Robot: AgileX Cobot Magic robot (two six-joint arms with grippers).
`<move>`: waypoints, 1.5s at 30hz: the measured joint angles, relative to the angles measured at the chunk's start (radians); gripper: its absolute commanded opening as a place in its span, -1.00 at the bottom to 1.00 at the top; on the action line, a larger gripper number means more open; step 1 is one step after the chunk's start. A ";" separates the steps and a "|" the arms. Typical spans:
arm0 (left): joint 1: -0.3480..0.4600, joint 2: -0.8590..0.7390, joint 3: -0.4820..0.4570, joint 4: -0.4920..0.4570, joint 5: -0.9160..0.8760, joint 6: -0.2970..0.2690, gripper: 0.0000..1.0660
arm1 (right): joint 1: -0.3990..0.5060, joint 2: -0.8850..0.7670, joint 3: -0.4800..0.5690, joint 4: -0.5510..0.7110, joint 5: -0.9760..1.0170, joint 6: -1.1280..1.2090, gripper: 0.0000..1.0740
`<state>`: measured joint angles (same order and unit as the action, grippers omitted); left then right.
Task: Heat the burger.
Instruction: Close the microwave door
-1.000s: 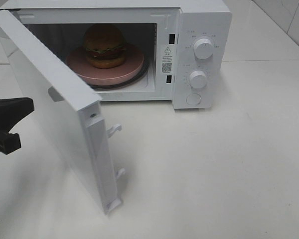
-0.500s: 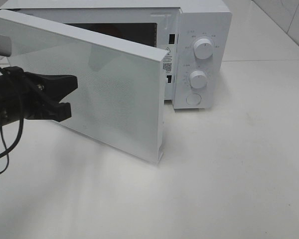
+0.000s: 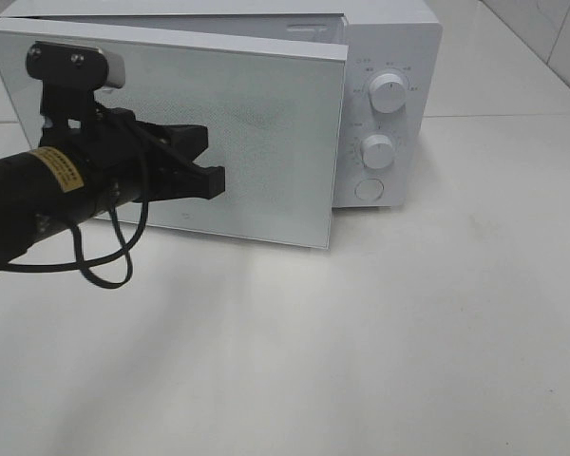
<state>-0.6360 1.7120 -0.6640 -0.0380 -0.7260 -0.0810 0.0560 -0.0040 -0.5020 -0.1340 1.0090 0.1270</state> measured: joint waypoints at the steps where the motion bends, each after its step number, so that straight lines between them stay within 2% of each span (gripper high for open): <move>1: 0.000 0.000 0.000 0.000 0.000 0.000 -1.00 | 0.000 0.000 0.000 0.000 0.000 0.000 0.42; 5: -0.027 0.042 -0.064 -0.044 0.016 0.028 -1.00 | 0.000 0.000 0.000 0.000 0.000 0.000 0.42; 20: -0.047 0.219 -0.314 -0.067 0.049 0.035 -1.00 | 0.000 0.000 0.000 0.000 0.000 0.000 0.42; 34: -0.062 0.303 -0.412 -0.085 0.084 0.041 -1.00 | 0.000 0.000 0.000 0.000 0.000 0.000 0.42; 40: -0.071 0.343 -0.481 -0.084 0.119 0.088 -1.00 | 0.000 0.000 0.000 0.000 0.000 0.000 0.42; 45: -0.064 0.367 -0.533 -0.082 0.139 0.104 -1.00 | 0.000 0.000 0.000 0.000 0.000 0.000 0.42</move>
<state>-0.7000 2.0790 -1.1970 -0.1200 -0.5870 0.0230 0.0560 -0.0040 -0.5020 -0.1340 1.0090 0.1270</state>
